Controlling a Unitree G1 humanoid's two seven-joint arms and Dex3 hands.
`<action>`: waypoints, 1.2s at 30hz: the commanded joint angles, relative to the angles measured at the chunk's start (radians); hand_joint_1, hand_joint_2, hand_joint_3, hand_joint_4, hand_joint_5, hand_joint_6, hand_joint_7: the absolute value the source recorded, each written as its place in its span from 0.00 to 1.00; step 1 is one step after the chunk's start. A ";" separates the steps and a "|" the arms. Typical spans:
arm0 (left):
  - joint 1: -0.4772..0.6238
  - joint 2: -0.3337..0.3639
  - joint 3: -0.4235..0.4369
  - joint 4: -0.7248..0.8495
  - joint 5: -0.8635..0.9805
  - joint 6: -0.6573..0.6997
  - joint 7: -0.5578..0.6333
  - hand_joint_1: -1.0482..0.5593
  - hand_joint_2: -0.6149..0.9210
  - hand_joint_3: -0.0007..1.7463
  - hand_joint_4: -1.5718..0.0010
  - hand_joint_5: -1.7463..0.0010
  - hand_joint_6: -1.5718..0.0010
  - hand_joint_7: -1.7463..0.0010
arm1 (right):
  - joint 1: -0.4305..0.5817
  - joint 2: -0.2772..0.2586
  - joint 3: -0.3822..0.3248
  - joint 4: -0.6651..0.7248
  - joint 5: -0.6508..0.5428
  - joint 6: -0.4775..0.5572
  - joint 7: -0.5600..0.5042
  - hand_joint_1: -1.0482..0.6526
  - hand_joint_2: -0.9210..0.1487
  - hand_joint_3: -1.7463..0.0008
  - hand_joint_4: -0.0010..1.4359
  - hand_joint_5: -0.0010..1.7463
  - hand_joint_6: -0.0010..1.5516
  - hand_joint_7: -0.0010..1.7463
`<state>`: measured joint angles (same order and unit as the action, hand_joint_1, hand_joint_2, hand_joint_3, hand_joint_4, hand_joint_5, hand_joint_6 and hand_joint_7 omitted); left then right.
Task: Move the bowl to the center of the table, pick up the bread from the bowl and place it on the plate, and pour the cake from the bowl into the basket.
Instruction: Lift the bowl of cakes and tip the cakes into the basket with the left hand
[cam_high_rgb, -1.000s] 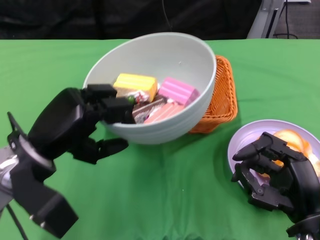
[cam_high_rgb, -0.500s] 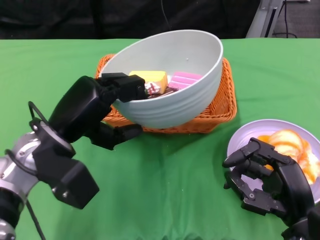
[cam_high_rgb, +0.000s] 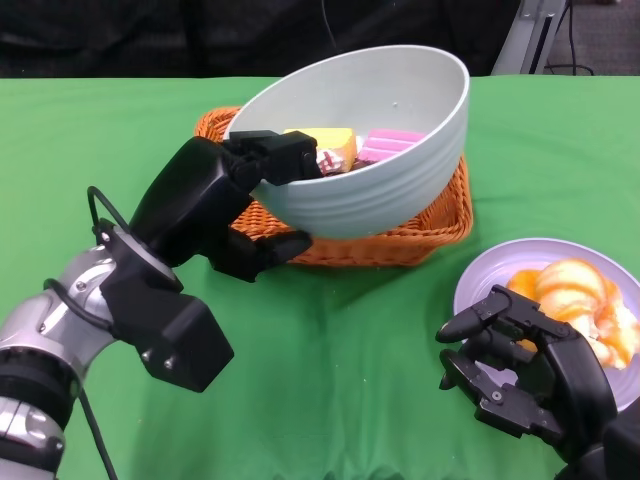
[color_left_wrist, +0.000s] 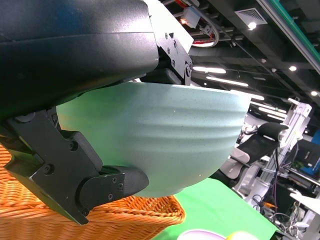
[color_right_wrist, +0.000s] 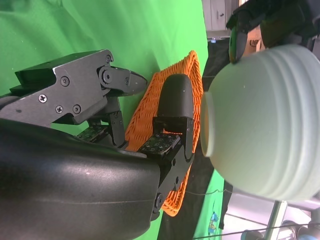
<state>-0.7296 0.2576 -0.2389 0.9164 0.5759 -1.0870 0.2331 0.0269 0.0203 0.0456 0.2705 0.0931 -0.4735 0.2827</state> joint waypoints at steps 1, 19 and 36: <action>-0.030 -0.007 0.007 0.019 -0.037 -0.003 0.006 0.59 0.81 0.59 0.60 0.00 0.61 0.10 | -0.005 -0.006 -0.001 0.018 0.005 -0.022 0.004 0.60 0.11 0.72 0.45 0.85 0.39 0.71; -0.063 -0.097 0.110 0.063 -0.518 0.128 -0.538 0.64 0.81 0.62 0.61 0.00 0.59 0.09 | -0.031 0.010 0.003 0.123 0.016 -0.096 0.032 0.63 0.20 0.57 0.48 0.82 0.42 0.68; -0.083 -0.157 0.220 -0.003 -0.741 0.385 -0.873 0.64 0.86 0.53 0.56 0.00 0.55 0.13 | -0.060 0.025 0.001 0.201 0.031 -0.162 0.055 0.61 0.24 0.56 0.45 0.86 0.41 0.70</action>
<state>-0.7793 0.0961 -0.0388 0.9408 -0.1298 -0.7156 -0.6228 -0.0373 0.0483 0.0536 0.4797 0.1249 -0.6317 0.3463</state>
